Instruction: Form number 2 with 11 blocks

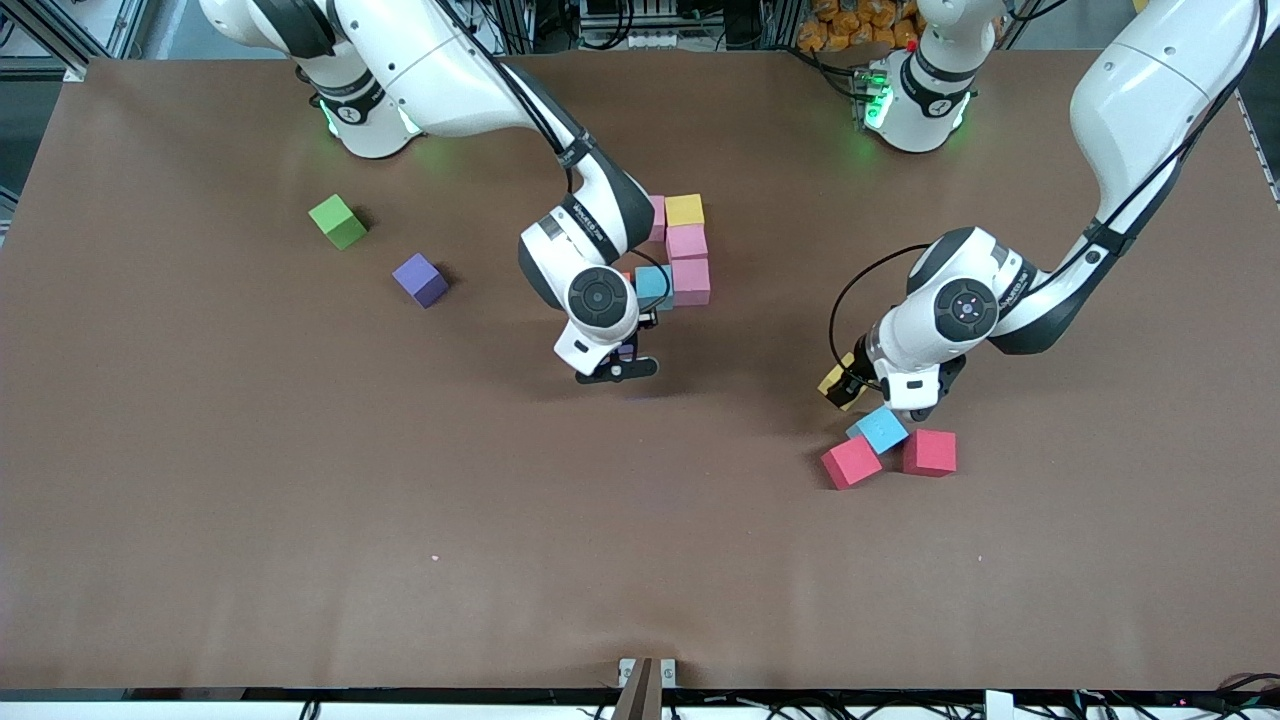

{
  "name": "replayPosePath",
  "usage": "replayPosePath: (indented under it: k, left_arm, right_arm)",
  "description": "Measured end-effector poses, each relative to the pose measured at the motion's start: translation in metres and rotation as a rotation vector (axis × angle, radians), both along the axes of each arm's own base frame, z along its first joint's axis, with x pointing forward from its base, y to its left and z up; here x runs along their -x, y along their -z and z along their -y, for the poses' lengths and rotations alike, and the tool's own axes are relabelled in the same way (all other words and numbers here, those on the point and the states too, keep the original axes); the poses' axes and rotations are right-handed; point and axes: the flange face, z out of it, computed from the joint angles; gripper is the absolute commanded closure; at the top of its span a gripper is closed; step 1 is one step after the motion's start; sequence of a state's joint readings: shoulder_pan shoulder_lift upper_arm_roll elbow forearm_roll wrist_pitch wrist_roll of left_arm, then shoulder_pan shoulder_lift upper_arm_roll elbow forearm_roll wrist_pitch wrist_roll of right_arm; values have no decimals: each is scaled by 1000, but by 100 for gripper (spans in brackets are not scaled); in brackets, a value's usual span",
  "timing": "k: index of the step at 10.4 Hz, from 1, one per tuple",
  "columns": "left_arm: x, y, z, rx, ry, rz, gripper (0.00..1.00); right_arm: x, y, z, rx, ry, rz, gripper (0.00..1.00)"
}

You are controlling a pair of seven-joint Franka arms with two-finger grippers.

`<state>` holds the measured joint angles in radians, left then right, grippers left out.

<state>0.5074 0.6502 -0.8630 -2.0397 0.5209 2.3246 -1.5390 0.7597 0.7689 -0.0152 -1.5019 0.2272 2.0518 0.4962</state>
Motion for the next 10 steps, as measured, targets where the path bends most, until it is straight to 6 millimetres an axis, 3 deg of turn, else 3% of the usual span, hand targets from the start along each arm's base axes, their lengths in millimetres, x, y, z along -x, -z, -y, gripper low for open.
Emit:
replayPosePath:
  k: [1, 2, 3, 7, 8, 10]
  left_arm:
    - [1, 5, 2, -3, 4, -2, 37]
    - [1, 9, 4, -6, 9, -2, 72]
    - [1, 10, 6, -7, 11, 2, 100]
    - [-5, 3, 11, -1, 12, 22, 100]
    - [-7, -2, 23, 3, 9, 35, 100]
    - [-1, -15, 72, 9, 6, 62, 100]
  right_arm:
    - [0, 0, 0, 2, -1, 1, 0]
    - [0, 0, 1, 7, -5, 5, 0]
    - [-1, 0, 1, 9, -6, 7, 0]
    - [-3, -1, 2, 9, -3, 12, 0]
    - [-8, -8, 3, 4, 3, 23, 0]
    - [-20, -34, 9, -5, 22, 33, 0]
